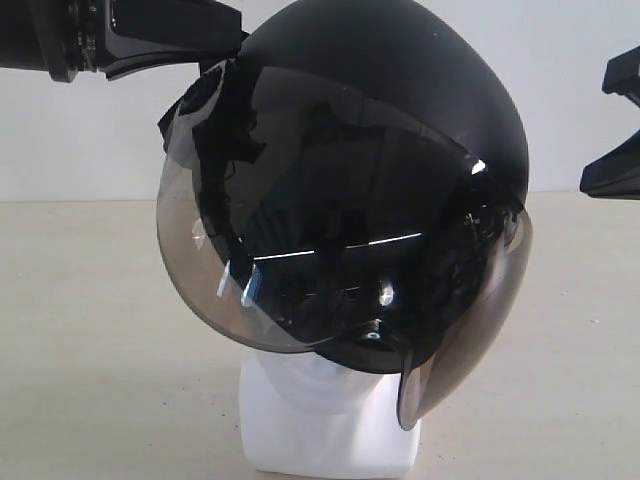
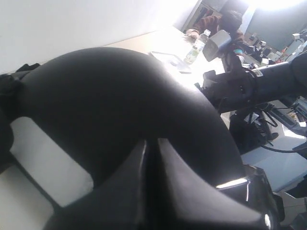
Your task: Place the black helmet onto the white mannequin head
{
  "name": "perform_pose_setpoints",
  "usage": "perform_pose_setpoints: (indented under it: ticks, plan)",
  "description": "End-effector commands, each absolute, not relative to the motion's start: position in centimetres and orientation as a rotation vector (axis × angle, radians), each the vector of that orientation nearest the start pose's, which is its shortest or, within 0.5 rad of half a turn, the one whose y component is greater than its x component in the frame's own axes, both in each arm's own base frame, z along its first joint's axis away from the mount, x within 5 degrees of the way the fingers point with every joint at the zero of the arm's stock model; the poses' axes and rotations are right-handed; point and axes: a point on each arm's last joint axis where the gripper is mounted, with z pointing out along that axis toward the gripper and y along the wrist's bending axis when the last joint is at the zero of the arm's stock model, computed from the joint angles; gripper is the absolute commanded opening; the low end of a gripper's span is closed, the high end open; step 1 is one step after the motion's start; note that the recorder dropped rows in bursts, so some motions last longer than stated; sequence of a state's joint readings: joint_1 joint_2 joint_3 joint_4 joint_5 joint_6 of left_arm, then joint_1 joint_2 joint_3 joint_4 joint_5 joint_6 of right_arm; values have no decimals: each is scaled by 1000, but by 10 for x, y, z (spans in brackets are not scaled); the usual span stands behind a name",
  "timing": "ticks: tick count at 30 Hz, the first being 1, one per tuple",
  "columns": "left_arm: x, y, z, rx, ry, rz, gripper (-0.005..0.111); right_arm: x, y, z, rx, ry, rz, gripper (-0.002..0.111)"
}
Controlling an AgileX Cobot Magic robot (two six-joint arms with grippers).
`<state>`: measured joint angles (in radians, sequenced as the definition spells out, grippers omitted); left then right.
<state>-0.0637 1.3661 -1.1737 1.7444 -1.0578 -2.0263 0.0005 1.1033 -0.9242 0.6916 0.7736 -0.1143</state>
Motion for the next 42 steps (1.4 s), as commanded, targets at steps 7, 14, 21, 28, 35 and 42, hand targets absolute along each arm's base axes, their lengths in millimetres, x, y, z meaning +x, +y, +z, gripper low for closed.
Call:
perform_pose_setpoints:
  ticks: [7,14,21,28,35,42]
  plan:
    - [269,-97,384,657,1811,-1131,4,229,57,333,181,2320,1023,0]
    - [270,-97,378,666,1819,-1126,4,227,62,335,141,2309,1088,0]
    - [270,-95,368,659,1839,-1116,4,226,63,337,129,2291,1118,0]
    - [271,-83,357,620,1870,-1113,4,219,66,349,107,2223,1168,0]
    - [270,-78,357,620,1871,-1121,4,214,67,352,84,2218,1197,0]
    - [269,-76,355,629,1872,-1131,4,211,72,358,57,2180,1289,0]
